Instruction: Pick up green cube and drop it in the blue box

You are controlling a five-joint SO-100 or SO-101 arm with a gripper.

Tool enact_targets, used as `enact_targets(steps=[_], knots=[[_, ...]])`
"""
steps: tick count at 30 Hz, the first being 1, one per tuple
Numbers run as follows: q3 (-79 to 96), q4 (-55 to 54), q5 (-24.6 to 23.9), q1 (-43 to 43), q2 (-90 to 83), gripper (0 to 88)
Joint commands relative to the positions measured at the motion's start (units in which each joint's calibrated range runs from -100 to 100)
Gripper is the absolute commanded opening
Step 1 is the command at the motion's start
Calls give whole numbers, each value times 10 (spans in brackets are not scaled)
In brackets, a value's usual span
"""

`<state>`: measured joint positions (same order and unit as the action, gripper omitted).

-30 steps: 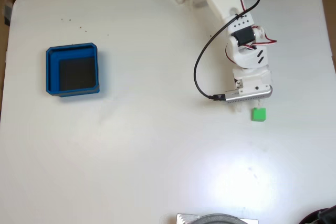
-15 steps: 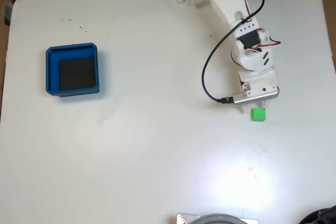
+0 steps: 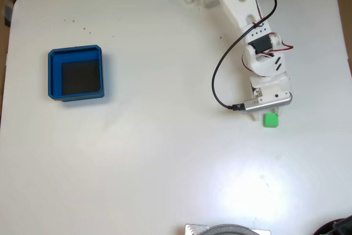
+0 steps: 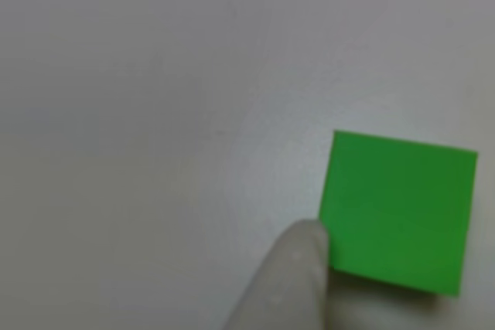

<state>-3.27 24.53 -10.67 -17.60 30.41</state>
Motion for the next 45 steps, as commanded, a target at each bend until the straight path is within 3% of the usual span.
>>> enact_targets(steps=[1,45], knots=[[-35,-14,-1,-3,-6,272],[-35,-92,1,-11,40,271]])
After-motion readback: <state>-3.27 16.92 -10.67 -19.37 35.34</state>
